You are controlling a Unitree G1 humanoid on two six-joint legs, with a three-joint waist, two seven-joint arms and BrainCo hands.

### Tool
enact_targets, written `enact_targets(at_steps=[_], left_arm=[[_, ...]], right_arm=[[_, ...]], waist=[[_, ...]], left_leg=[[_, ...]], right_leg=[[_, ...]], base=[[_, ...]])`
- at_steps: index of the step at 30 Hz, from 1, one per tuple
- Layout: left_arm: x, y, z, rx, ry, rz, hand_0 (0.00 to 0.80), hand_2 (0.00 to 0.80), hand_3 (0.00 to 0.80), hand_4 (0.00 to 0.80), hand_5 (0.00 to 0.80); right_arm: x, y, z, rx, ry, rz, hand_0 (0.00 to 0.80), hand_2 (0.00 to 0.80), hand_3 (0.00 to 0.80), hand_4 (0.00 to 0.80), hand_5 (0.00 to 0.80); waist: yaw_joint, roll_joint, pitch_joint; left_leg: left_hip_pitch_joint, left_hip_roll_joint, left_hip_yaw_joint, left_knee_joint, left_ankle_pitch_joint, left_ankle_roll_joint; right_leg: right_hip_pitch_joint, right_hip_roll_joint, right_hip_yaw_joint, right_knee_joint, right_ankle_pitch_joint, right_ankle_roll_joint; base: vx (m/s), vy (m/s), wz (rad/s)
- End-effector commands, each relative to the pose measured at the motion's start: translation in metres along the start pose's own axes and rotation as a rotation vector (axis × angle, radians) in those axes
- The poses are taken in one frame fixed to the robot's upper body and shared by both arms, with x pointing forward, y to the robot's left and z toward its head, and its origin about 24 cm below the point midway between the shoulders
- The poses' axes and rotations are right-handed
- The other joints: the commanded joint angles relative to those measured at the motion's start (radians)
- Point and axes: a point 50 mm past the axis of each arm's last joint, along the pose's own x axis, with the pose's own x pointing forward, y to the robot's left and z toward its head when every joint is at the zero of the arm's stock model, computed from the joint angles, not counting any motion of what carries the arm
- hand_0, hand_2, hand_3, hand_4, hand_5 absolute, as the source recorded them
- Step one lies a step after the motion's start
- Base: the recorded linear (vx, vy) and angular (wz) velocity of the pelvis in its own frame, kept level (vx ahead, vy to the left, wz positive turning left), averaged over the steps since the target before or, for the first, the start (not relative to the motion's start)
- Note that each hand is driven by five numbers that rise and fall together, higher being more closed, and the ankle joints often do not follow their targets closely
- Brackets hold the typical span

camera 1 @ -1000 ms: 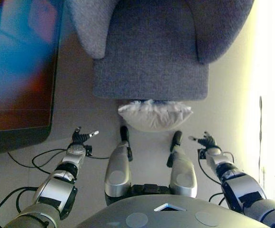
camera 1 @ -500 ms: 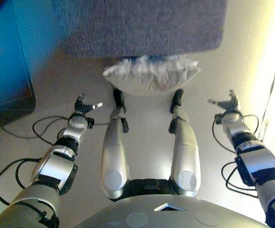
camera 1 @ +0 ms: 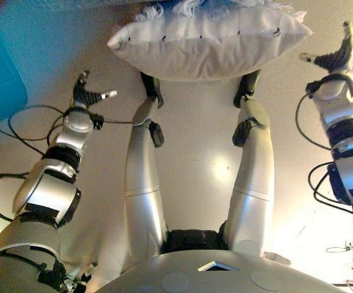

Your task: Pick up the cushion and take it to the sofa

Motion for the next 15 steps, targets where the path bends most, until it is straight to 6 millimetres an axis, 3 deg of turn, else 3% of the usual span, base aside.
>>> enact_targets(at_steps=[1,3,6,11,15], left_arm=[[-0.002,0.038,-0.006,0.1,-0.027,0.08,0.0,0.0,0.0,0.0,0.0],[0.007,0.058,0.021,0.176,-0.12,0.128,0.0,0.0,0.0,0.0,0.0],[0.015,0.065,0.055,0.233,-0.222,0.137,0.0,0.0,0.0,0.0,0.0],[0.023,0.056,0.103,0.245,-0.367,0.088,0.0,0.0,0.0,0.0,0.0],[0.023,0.038,0.132,0.289,-0.47,-0.01,0.0,0.0,0.0,0.0,0.0]], right_arm=[[-0.006,-0.026,-0.023,-0.092,-0.067,-0.002,0.0,0.0,0.0,0.0,0.0],[-0.002,-0.034,-0.007,-0.149,-0.171,-0.009,0.0,0.0,0.0,0.0,0.0],[0.006,-0.037,0.027,-0.197,-0.311,-0.011,0.0,0.0,0.0,0.0,0.0],[0.012,-0.033,0.09,-0.154,-0.498,0.02,0.0,0.0,0.0,0.0,0.0],[0.009,-0.027,0.124,-0.121,-0.608,0.058,0.0,0.0,0.0,0.0,0.0]], waist=[[-0.042,0.019,-0.011],[-0.046,0.009,-0.011],[-0.047,0.011,-0.011],[-0.043,0.017,-0.011],[-0.04,0.021,-0.011]], left_leg=[[-0.031,0.035,-0.043,-0.006,-0.087,-0.005],[-0.064,0.033,-0.049,-0.017,-0.085,-0.005],[-0.093,0.029,-0.053,-0.023,-0.086,-0.005],[-0.112,0.023,-0.056,-0.068,-0.075,-0.013],[-0.124,0.021,-0.059,-0.099,-0.061,-0.019]], right_leg=[[-0.036,-0.016,0.043,0.013,-0.049,0.04],[-0.067,-0.015,0.04,0.008,-0.051,0.044],[-0.103,-0.015,0.044,0.01,-0.054,0.046],[-0.124,-0.014,0.042,-0.022,-0.054,0.054],[-0.137,-0.014,0.035,-0.049,-0.048,0.059]], base=[[0.004,-0.043,0.01],[0.0,0.0,0.0],[0.0,0.0,0.0],[0.006,0.002,-0.01],[0.008,0.0,0.01]])
